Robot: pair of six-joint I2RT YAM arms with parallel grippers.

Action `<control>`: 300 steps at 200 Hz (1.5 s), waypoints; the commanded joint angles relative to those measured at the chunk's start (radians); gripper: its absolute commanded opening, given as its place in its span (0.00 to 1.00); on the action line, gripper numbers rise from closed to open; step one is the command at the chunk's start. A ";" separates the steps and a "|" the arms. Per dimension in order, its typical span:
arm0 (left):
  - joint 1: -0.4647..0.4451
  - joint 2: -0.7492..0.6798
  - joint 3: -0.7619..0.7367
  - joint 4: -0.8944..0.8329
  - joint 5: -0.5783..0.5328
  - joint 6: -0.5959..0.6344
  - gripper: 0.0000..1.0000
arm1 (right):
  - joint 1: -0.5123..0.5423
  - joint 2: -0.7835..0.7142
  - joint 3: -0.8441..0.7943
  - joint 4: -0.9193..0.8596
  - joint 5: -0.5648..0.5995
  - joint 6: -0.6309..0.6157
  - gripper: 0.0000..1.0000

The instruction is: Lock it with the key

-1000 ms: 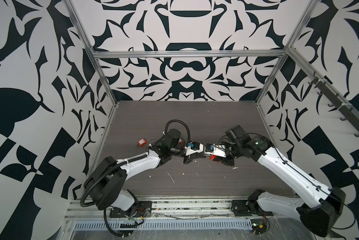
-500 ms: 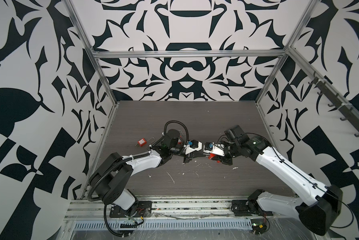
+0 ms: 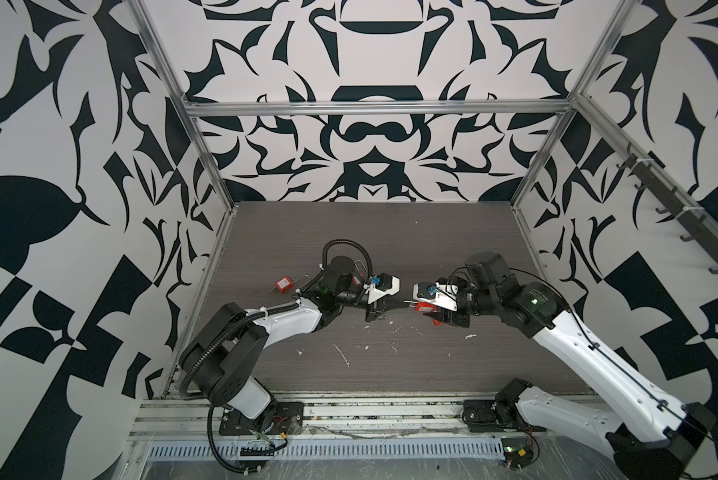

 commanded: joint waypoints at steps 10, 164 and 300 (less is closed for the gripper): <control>0.004 -0.042 -0.006 0.004 0.047 0.003 0.00 | -0.006 -0.041 0.064 -0.103 0.066 0.022 0.57; -0.031 -0.061 0.021 -0.095 0.062 0.052 0.00 | -0.007 0.099 0.029 0.013 -0.085 0.004 0.27; -0.022 -0.102 0.061 -0.237 0.043 0.154 0.00 | -0.049 -0.007 0.088 -0.173 -0.020 0.030 0.51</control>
